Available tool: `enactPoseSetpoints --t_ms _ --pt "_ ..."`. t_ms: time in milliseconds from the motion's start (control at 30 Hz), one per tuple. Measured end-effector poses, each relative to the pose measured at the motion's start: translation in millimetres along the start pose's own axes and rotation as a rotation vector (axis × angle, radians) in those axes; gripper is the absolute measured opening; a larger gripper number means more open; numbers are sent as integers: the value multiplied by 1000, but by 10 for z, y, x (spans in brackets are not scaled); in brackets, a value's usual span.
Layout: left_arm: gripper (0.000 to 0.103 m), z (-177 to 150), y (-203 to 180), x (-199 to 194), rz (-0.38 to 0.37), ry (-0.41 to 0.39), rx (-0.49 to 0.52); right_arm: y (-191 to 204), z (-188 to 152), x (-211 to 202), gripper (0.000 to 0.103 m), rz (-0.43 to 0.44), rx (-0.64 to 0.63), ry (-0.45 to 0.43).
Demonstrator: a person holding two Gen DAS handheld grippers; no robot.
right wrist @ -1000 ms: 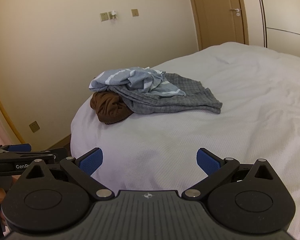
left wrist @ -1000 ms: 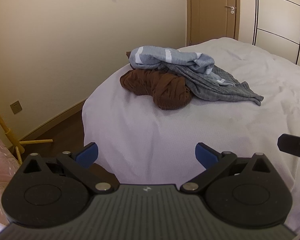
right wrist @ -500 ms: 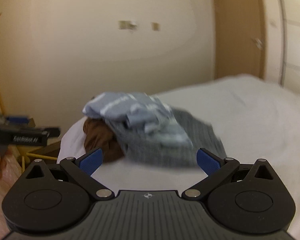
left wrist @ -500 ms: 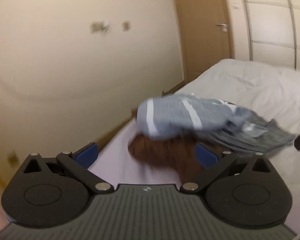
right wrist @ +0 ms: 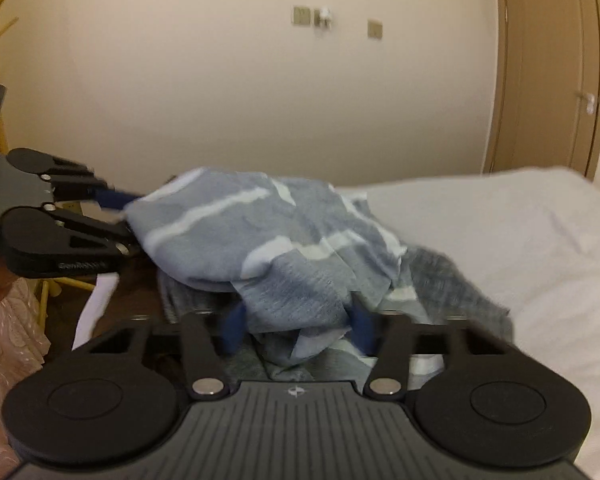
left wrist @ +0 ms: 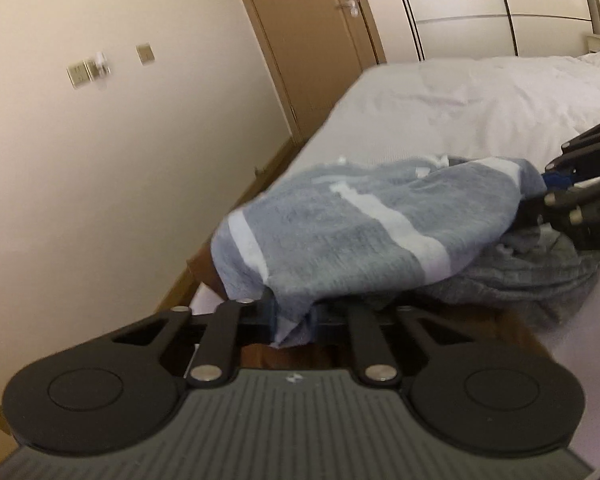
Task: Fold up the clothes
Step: 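Grasp the blue-grey striped T-shirt with the left gripper while the right gripper grasps it too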
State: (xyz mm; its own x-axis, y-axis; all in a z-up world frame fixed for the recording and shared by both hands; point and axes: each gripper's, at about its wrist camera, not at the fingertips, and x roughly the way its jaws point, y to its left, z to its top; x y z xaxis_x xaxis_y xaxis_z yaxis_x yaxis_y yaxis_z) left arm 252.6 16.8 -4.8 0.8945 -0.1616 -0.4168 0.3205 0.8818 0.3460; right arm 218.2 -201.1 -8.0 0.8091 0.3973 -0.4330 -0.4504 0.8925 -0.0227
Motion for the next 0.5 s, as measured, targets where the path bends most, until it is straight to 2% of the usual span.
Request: enactPoseSetpoints --t_ms 33,100,267,400,500 --pt "7 22 1 -22 -9 -11 -3 -20 27 -54 13 -7 2 -17" --pt "6 106 -10 -105 -26 -43 -4 -59 81 -161 11 -20 5 -51" --pt "6 706 -215 -756 -80 -229 21 -180 240 -518 10 -66 14 -148" --pt "6 1120 -552 -1335 -207 -373 -5 -415 398 -1448 10 -170 26 -260" --pt "6 1242 -907 -1771 -341 -447 -28 -526 359 -2278 10 -265 23 -316"
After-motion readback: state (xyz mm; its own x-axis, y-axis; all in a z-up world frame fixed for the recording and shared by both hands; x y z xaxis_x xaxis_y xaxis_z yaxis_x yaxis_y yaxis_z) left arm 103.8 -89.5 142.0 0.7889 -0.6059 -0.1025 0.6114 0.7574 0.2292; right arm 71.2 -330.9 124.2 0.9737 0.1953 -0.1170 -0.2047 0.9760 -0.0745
